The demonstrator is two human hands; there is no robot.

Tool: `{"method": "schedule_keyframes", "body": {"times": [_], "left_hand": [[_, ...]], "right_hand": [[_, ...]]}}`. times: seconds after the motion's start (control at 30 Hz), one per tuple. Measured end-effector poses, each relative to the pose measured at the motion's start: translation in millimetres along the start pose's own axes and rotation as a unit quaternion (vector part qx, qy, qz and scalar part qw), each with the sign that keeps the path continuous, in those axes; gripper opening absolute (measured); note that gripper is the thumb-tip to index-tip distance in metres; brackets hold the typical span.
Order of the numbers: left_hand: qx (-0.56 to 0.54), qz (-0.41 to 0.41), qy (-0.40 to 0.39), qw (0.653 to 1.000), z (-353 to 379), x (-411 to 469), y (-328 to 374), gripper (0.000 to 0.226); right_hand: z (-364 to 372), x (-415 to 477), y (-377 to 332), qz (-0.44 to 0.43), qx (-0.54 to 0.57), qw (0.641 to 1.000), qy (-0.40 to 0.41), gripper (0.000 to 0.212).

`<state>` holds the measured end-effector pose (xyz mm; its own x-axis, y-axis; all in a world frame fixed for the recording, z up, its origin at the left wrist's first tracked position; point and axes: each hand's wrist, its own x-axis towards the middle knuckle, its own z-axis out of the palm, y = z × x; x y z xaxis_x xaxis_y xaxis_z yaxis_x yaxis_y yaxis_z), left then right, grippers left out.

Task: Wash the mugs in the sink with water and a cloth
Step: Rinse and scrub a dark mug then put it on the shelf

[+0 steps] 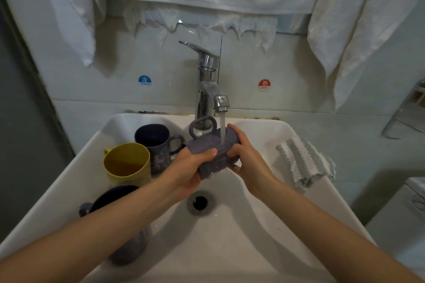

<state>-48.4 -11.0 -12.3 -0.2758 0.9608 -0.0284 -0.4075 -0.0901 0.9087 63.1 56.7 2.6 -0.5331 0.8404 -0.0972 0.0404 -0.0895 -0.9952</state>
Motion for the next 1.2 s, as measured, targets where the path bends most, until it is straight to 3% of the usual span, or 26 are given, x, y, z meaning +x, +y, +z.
{"method": "schedule_keyframes", "body": {"times": [0.27, 0.43, 0.53, 0.63, 0.73, 0.87, 1.0, 1.2], "left_hand": [[-0.007, -0.017, 0.012, 1.0, 1, 1, 3, 0.032], [-0.094, -0.096, 0.022, 0.991, 0, 0, 13, 0.019], [-0.087, -0.111, 0.029, 0.99, 2, 1, 10, 0.032], [-0.111, -0.125, 0.023, 0.986, 6, 1, 6, 0.036], [-0.118, -0.123, 0.013, 0.985, 5, 1, 4, 0.036], [-0.105, -0.122, 0.011, 0.987, 3, 1, 3, 0.031], [-0.104, -0.11, 0.012, 0.988, 4, 1, 3, 0.026], [-0.086, -0.108, 0.025, 0.99, 4, 1, 3, 0.028]], "right_hand": [[-3, 3, 0, 0.011, 0.031, 0.999, 0.01, 0.045], [-16, 5, -4, 0.005, -0.028, 0.998, -0.061, 0.046], [-19, 6, 1, -0.037, -0.094, 0.994, -0.032, 0.044], [-13, 6, 9, -0.1, -0.158, 0.982, 0.035, 0.061], [-8, 6, 17, -0.134, -0.233, 0.963, 0.027, 0.08], [-11, 7, 11, -0.033, -0.103, 0.993, -0.037, 0.055], [-19, 8, 6, -0.015, -0.034, 0.996, -0.078, 0.059], [-13, 7, 11, -0.035, -0.078, 0.995, -0.049, 0.057]]}}
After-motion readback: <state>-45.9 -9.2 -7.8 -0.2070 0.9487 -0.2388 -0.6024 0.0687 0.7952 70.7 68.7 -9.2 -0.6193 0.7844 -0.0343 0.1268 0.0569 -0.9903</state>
